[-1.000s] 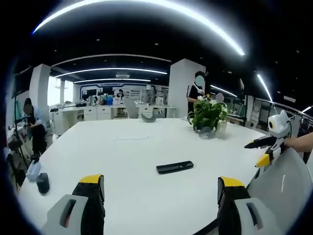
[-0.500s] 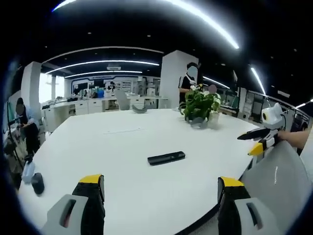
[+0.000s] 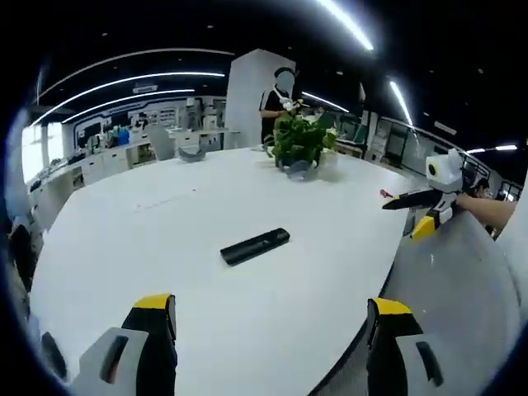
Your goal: Press the specified remote control buttons in sequence, fully releasing each button before pressing the next.
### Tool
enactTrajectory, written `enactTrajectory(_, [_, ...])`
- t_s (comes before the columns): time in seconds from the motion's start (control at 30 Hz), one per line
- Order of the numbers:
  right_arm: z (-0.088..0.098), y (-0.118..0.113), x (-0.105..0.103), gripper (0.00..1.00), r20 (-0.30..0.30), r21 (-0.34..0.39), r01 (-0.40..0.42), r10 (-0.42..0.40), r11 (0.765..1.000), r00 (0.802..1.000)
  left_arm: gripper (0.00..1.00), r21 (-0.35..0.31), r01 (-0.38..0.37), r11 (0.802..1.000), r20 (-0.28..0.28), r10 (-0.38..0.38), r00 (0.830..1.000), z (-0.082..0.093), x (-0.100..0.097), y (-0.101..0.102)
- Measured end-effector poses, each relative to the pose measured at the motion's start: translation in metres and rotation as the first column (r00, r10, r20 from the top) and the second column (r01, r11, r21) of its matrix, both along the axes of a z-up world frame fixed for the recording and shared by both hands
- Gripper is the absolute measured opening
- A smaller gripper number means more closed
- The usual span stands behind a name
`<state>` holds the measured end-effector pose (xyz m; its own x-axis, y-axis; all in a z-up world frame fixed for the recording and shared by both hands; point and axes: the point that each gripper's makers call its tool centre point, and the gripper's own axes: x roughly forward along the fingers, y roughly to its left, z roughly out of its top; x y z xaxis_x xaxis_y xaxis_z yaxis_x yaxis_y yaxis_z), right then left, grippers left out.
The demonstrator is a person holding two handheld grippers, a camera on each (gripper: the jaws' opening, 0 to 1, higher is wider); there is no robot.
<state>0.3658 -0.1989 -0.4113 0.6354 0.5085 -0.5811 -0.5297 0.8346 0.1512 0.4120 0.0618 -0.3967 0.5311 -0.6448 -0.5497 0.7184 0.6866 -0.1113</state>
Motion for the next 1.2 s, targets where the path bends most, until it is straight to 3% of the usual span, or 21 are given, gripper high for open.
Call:
enactTrajectory(0.07, [0.001, 0.0, 0.0, 0.9, 0.004, 0.002, 0.004, -0.004, 1.0, 1.0, 1.0, -0.012, 0.061, 0.998, -0.011, -0.061, 0.998, 0.002, 0.01, -0.012])
enactTrajectory(0.17, [0.0, -0.001, 0.0, 0.89, -0.002, 0.009, 0.012, -0.012, 1.0, 1.0, 1.0, 0.091, 0.155, 0.984, 0.019, -0.157, 0.987, 0.0, 0.026, -0.023])
enactTrajectory(0.27, [-0.001, -0.003, 0.0, 0.88, -0.006, -0.001, 0.013, -0.013, 1.0, 1.0, 1.0, 0.214, 0.261, 0.941, 0.038, -0.275, 0.961, -0.008, 0.045, -0.035])
enactTrajectory(0.37, [-0.001, -0.004, 0.001, 0.86, -0.005, -0.006, 0.019, -0.019, 1.0, 1.0, 1.0, 0.254, 0.325, 0.911, 0.019, -0.341, 0.94, -0.015, 0.054, -0.043])
enactTrajectory(0.4, [-0.002, -0.006, 0.001, 0.85, -0.005, -0.009, 0.023, -0.023, 1.0, 1.0, 1.0, 0.29, 0.377, 0.88, 0.005, -0.396, 0.918, -0.02, 0.059, -0.048])
enactTrajectory(0.47, [-0.003, -0.007, 0.001, 0.84, -0.009, -0.013, 0.028, -0.028, 1.0, 1.0, 1.0, 0.312, 0.414, 0.855, -0.002, -0.436, 0.9, -0.024, 0.066, -0.053])
enactTrajectory(0.5, [-0.003, -0.007, 0.001, 0.84, -0.01, -0.015, 0.029, -0.03, 0.999, 1.0, 1.0, 0.331, 0.443, 0.833, -0.028, -0.46, 0.887, -0.029, 0.069, -0.055])
enactTrajectory(0.57, [-0.004, -0.008, 0.001, 0.84, -0.011, -0.019, 0.033, -0.033, 0.999, 0.999, 1.0, 0.336, 0.46, 0.822, -0.033, -0.478, 0.878, -0.034, 0.077, -0.06])
enactTrajectory(0.77, [-0.006, -0.012, 0.001, 0.82, -0.022, -0.024, 0.053, -0.054, 0.998, 0.998, 1.0, 0.363, 0.525, 0.77, -0.124, -0.519, 0.846, -0.054, 0.095, -0.062])
enactTrajectory(0.9, [-0.012, -0.015, -0.002, 0.81, -0.051, -0.051, 0.054, -0.056, 0.997, 0.997, 1.0, 0.384, 0.543, 0.747, -0.155, -0.528, 0.835, -0.066, 0.106, -0.067])
enactTrajectory(0.97, [-0.016, -0.016, -0.003, 0.8, -0.07, -0.057, 0.057, -0.061, 0.997, 0.996, 1.0, 0.405, 0.562, 0.721, -0.184, -0.538, 0.822, -0.075, 0.109, -0.067])
enactTrajectory(1.07, [-0.015, -0.018, -0.003, 0.79, -0.07, -0.055, 0.067, -0.07, 0.996, 0.995, 0.96, 0.414, 0.578, 0.703, -0.216, -0.541, 0.813, -0.086, 0.116, -0.069])
enactTrajectory(1.2, [-0.015, -0.019, -0.002, 0.79, -0.071, -0.055, 0.071, -0.075, 0.996, 0.995, 0.85, 0.387, 0.58, 0.717, -0.231, -0.533, 0.814, -0.092, 0.125, -0.077])
